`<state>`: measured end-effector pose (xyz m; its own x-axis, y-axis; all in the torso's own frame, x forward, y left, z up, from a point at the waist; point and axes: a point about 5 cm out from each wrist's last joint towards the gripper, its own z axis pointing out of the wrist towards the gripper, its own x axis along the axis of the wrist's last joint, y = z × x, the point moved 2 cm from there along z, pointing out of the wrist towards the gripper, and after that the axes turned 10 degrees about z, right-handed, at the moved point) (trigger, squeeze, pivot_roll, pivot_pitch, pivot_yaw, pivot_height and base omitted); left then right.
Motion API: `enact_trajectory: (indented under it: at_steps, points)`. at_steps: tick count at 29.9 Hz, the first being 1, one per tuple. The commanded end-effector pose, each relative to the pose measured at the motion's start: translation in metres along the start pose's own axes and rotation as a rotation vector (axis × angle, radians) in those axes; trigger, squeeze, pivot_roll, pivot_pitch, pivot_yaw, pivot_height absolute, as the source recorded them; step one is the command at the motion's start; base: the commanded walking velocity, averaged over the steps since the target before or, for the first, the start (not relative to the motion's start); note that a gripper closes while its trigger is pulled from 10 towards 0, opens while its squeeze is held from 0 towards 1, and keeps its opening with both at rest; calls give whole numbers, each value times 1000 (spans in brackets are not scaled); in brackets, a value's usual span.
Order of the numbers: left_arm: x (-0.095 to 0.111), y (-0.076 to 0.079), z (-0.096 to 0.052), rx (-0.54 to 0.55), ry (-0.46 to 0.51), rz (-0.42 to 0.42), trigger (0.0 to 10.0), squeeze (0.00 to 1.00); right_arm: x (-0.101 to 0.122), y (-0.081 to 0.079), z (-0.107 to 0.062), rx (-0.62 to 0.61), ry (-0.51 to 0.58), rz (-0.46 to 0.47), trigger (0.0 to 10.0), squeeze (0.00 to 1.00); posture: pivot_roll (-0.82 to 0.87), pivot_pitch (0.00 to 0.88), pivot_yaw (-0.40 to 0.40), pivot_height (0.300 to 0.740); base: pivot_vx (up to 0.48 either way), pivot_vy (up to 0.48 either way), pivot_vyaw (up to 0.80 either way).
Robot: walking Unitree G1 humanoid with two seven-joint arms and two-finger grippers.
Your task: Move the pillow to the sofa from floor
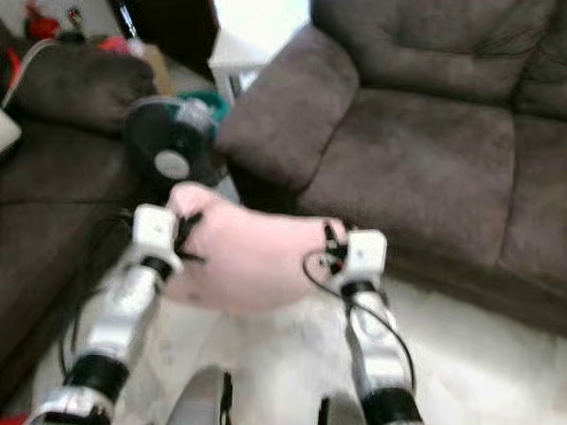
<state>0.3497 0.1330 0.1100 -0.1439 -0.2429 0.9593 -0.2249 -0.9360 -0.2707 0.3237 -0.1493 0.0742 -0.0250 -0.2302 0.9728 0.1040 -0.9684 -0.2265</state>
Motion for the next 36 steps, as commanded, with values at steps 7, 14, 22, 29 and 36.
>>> enact_trajectory:
  at_steps: [7, 14, 22, 29, 36]
  points:
    - [24, -18, 5, 43, 102, 31, 10000, 0, 0, -8, 2, 17, 12, 12, 10000, 0, 121, 70, 58, 740, 0, 0, 0]
    - [26, -14, 6, 21, 104, 30, 10000, 0, 0, -8, 2, 13, 14, 13, 10000, 0, 118, 63, 61, 740, 0, 0, 0]
    - [29, -8, 7, -4, 111, 25, 10000, 0, -3, -3, 3, -2, -6, 1, 10000, 0, 122, 66, 58, 740, 0, 0, 0]
    - [28, -8, 7, -9, 105, 23, 10000, 0, -3, 2, 4, -25, -11, -2, 10000, 0, 127, 68, 53, 740, 0, 0, 0]
    - [31, -9, 7, -4, 109, 20, 10000, 0, -1, 2, 5, -29, -5, 4, 10000, 0, 131, 70, 50, 740, 0, 0, 0]
